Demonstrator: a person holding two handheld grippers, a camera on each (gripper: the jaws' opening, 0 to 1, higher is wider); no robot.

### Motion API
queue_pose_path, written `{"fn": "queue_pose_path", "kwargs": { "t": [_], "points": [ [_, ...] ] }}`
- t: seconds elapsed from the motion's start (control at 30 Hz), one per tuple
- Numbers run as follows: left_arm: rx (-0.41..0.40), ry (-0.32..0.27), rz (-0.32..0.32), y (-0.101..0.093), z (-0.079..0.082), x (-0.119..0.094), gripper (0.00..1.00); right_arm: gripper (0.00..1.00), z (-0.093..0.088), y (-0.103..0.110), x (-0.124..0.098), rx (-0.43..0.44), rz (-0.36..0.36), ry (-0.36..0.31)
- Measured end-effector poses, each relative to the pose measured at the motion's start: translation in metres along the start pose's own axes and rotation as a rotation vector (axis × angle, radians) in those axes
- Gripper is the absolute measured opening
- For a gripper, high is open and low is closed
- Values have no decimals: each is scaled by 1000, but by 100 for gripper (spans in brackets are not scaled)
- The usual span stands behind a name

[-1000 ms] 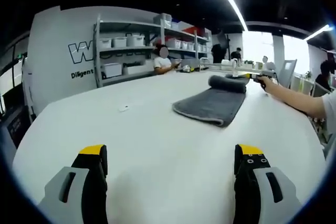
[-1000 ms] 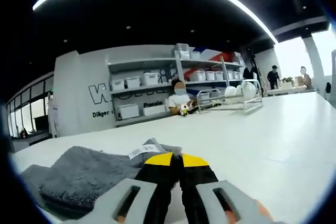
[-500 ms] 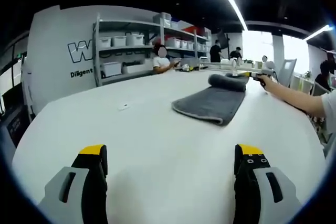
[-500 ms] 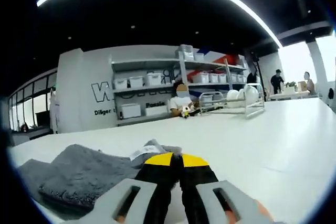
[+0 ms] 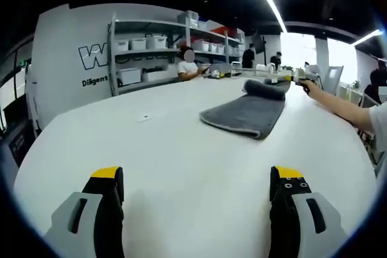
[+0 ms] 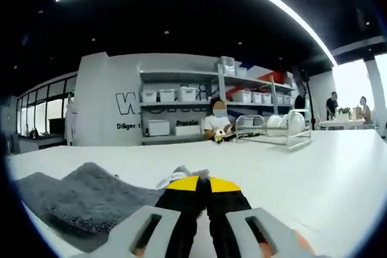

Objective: Open the folded towel by lifting each exposed corner and separating the folded layers until the towel lies flat within the target outline without major curled edges

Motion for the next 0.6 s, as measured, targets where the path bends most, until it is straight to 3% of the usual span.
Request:
{"fn": "queue_pose_path", "kwargs": {
  "t": [0.17, 0.6],
  "points": [
    [4, -1, 2, 0, 1, 0, 99, 0, 2, -3, 0, -11, 24, -6],
    [8, -24, 10, 6, 4, -2, 99, 0, -3, -29, 1, -53, 6, 37]
  ]
}}
Point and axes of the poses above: the point that each gripper's makers call its tool centre point, and the gripper's own axes: x roughly forward along the fingers, y roughly to its left, z roughly out of its top, the point moved 9 cm from there along -x, roughly backward along the fingers, and after that the axes turned 12 degrees about z, right-handed, at the moved point
